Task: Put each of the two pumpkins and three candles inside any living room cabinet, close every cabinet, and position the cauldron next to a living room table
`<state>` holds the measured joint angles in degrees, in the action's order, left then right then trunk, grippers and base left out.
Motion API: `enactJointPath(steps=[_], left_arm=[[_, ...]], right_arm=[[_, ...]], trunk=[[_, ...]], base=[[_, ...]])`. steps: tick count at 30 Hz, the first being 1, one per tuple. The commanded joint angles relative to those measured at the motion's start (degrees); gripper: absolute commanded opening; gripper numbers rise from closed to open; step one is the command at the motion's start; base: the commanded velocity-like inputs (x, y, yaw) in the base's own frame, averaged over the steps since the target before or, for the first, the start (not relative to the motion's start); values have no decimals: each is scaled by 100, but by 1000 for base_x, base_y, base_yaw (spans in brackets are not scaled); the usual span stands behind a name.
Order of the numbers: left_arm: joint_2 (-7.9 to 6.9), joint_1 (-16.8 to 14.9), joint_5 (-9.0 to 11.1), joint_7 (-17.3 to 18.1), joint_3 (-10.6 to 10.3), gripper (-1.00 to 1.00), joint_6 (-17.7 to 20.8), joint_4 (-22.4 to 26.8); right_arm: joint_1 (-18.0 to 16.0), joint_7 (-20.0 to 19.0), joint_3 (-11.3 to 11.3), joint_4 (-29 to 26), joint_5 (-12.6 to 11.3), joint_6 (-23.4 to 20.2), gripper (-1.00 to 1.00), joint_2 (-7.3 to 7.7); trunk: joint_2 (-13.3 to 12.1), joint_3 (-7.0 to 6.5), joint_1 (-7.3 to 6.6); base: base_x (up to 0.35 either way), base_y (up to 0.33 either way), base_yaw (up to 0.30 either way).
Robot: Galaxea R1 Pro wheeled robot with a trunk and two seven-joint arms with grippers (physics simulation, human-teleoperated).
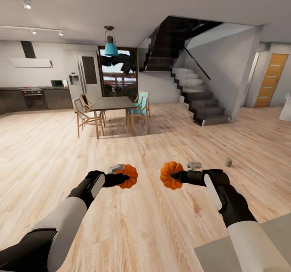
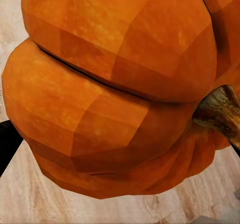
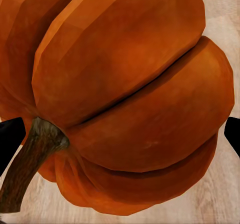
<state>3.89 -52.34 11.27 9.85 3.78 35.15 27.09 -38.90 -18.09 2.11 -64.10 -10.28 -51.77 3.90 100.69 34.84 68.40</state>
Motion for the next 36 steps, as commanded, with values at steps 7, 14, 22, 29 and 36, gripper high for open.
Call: enactJointPath(steps=[7,14,22,29,36], left_arm=[[6,-3,-28,-1,35,-100,36,7],[6,-2,-24,-1,35,-100,36,7],[6,-3,-27,-1,35,-100,36,7],[6,-2,-28,-1,35,-100,36,7],[6,1,-28,-1,35,-100,36,7]], right_arm=[[-3,16,8,-6,-35,-25,-100,6],[-3,16,8,-6,-40,-26,-100,6],[-3,16,8,-6,-43,-19,-100,6],[-3,16,8,-6,-44,-17,-100,6],[-3,16,8,-6,-44,-17,-100,6]], trunk=[[3,6,-1],[3,6,-1],[3,6,-1],[3,7,-1],[3,24,-1]], base=[[114,-41,59],[176,-81,6],[16,-8,1],[2,-1,81],[0,0,193]])
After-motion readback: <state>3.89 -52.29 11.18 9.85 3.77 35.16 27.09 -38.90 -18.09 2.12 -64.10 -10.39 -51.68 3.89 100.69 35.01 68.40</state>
